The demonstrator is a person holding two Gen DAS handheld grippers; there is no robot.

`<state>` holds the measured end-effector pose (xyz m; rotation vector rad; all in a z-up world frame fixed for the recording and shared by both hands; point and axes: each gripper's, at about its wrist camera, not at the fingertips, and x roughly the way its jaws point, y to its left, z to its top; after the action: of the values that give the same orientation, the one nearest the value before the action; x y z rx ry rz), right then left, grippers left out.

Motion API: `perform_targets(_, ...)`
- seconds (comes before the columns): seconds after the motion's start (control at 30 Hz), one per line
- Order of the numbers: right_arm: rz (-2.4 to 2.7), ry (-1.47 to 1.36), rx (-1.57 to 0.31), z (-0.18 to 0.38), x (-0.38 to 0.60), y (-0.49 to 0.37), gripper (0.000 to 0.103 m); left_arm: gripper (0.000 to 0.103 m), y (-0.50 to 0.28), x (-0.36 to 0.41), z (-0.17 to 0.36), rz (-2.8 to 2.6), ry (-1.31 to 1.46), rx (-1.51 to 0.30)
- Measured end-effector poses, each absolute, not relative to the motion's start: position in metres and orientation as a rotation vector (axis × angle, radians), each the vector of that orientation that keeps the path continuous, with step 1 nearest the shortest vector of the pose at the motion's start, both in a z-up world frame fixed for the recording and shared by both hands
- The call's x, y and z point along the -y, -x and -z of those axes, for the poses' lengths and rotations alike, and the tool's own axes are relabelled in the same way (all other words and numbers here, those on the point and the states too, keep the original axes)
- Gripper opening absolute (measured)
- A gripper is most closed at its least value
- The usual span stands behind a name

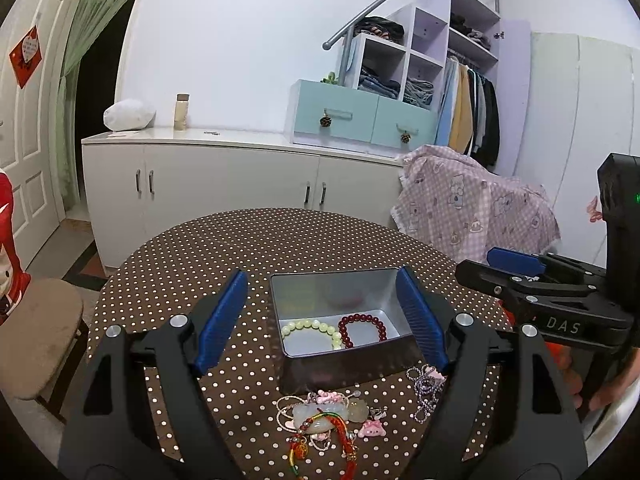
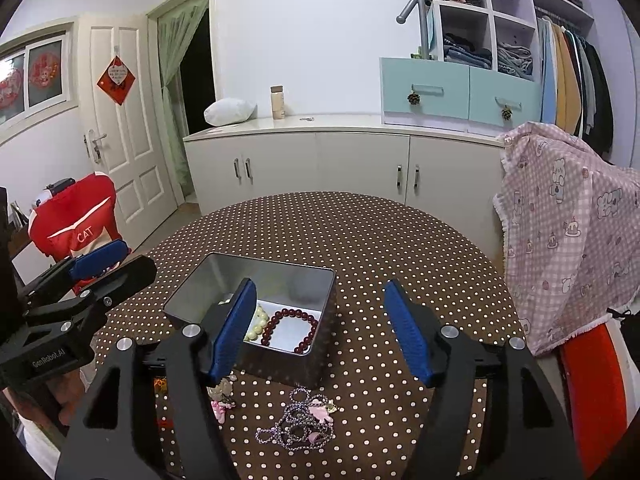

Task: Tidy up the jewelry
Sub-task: 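Carry both bracelets over the grey box and open both grippers inside it, then raise both open grippers out of the grey box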

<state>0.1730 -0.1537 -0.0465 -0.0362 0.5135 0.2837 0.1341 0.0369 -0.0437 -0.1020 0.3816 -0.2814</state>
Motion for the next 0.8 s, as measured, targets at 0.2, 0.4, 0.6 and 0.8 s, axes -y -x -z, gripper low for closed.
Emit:
perform_targets(0.2, -0.277, 0.037, -0.515, 0.047, 0.155, -0.167, 0.063, 0.076, -0.129, -0.038, 0.044, 0.277, 0.099, -0.385)
perform_targets(0.4, -0.26, 0.036, -0.519, 0.049, 0.157, -0.159, 0.071, 0.076, -0.116, -0.04, 0.048, 0.263, 0.087, -0.386)
perform_targets(0.6, -0.244, 0.033, -0.528, 0.055, 0.161, -0.148, 0.084, 0.076, -0.103, -0.041, 0.062, 0.269, 0.075, -0.421)
perform_targets(0.8, -0.215, 0.046, -0.554, 0.067, 0.162, -0.137, 0.094, 0.077, -0.092, -0.039, 0.081, 0.275, 0.06, -0.478)
